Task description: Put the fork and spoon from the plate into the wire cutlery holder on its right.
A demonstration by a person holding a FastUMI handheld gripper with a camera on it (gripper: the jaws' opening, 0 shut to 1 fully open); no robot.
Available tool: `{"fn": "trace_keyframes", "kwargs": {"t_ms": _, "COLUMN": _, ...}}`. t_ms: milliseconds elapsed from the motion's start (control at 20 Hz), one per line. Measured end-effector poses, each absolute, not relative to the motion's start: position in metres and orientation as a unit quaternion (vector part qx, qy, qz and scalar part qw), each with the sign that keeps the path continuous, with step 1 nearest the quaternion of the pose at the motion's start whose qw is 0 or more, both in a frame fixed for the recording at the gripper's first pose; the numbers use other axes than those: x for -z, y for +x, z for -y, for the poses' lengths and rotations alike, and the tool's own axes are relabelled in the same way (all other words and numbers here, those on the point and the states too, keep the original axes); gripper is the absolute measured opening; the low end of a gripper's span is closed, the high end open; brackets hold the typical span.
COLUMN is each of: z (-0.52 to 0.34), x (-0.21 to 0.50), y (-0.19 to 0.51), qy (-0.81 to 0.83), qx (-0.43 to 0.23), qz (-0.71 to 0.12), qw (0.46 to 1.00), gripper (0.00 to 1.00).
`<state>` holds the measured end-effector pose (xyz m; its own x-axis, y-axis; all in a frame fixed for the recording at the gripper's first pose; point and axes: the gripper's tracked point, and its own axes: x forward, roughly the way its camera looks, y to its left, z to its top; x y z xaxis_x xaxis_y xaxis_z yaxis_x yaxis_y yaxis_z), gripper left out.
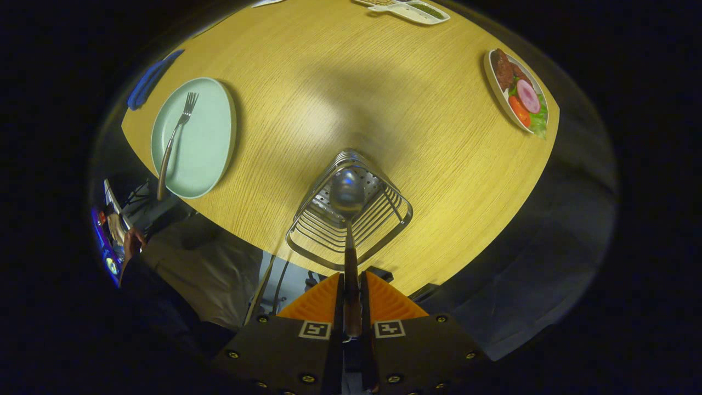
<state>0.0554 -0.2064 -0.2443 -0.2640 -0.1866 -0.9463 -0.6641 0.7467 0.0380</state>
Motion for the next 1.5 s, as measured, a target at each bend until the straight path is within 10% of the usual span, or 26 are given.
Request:
{"fn": "trace_keyframes", "kwargs": {"t_ms": 750, "z": 0.154, "x": 0.189, "y": 0.029, "qy": -0.150, "qx": -0.217, "qz": -0.691, "qw": 0.673, "gripper": 0.24}}
{"fn": "trace_keyframes", "kwargs": {"t_ms": 1500, "z": 0.004, "x": 0.223, "y": -0.062, "qy": -0.141, "qx": -0.309, "qz": -0.679, "qw": 0.651, "gripper": 0.25}}
